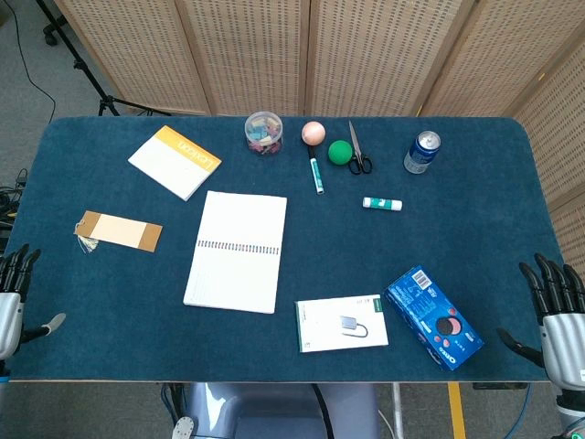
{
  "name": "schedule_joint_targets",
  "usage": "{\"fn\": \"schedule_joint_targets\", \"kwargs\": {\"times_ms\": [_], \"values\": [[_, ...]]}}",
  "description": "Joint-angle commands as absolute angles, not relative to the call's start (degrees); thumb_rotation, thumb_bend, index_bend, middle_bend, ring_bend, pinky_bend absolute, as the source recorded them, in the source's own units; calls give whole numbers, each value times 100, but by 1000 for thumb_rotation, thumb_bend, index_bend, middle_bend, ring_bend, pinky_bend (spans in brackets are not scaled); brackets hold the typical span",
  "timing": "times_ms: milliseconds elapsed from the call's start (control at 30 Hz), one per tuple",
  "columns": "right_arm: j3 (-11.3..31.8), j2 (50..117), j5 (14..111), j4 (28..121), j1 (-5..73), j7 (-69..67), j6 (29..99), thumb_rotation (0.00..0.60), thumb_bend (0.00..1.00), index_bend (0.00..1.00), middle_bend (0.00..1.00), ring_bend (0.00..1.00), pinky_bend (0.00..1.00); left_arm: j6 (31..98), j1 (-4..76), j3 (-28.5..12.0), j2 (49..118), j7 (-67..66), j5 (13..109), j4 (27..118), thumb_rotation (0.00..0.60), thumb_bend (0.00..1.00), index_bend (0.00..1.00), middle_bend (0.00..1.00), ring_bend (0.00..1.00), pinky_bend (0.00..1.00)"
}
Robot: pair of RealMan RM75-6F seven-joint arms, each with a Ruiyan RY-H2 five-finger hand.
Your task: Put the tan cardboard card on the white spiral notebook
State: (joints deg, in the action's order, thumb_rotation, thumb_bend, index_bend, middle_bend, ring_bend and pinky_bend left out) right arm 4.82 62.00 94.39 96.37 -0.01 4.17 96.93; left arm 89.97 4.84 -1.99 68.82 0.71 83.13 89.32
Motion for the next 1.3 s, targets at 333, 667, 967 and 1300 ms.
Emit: {"fn": "schedule_joint_targets", "kwargs": {"times_ms": [333,667,967,1300], "values": [[561,6305,9338,9543,-34,772,9758,600,0,0,0,0,0,8849,576,-252,6867,132,8515,8871,600,0,0,0,0,0],[608,6379,9080,9459,79,803,9451,600,0,0,0,0,0,6040,2360,-838,6802,417,7933,8072,600,0,19,0,0,0],[718,6516,8655,9295,196,989,9135,600,0,0,0,0,0,4471,3449,-1028,7573,751,7543,6301,600,0,127,0,0,0],[767,6651,8459,9185,266,1201,9013,600,0,0,0,0,0,3751,3853,-799,8166,1232,7637,5024,600,1,192,0,0,0]]}}
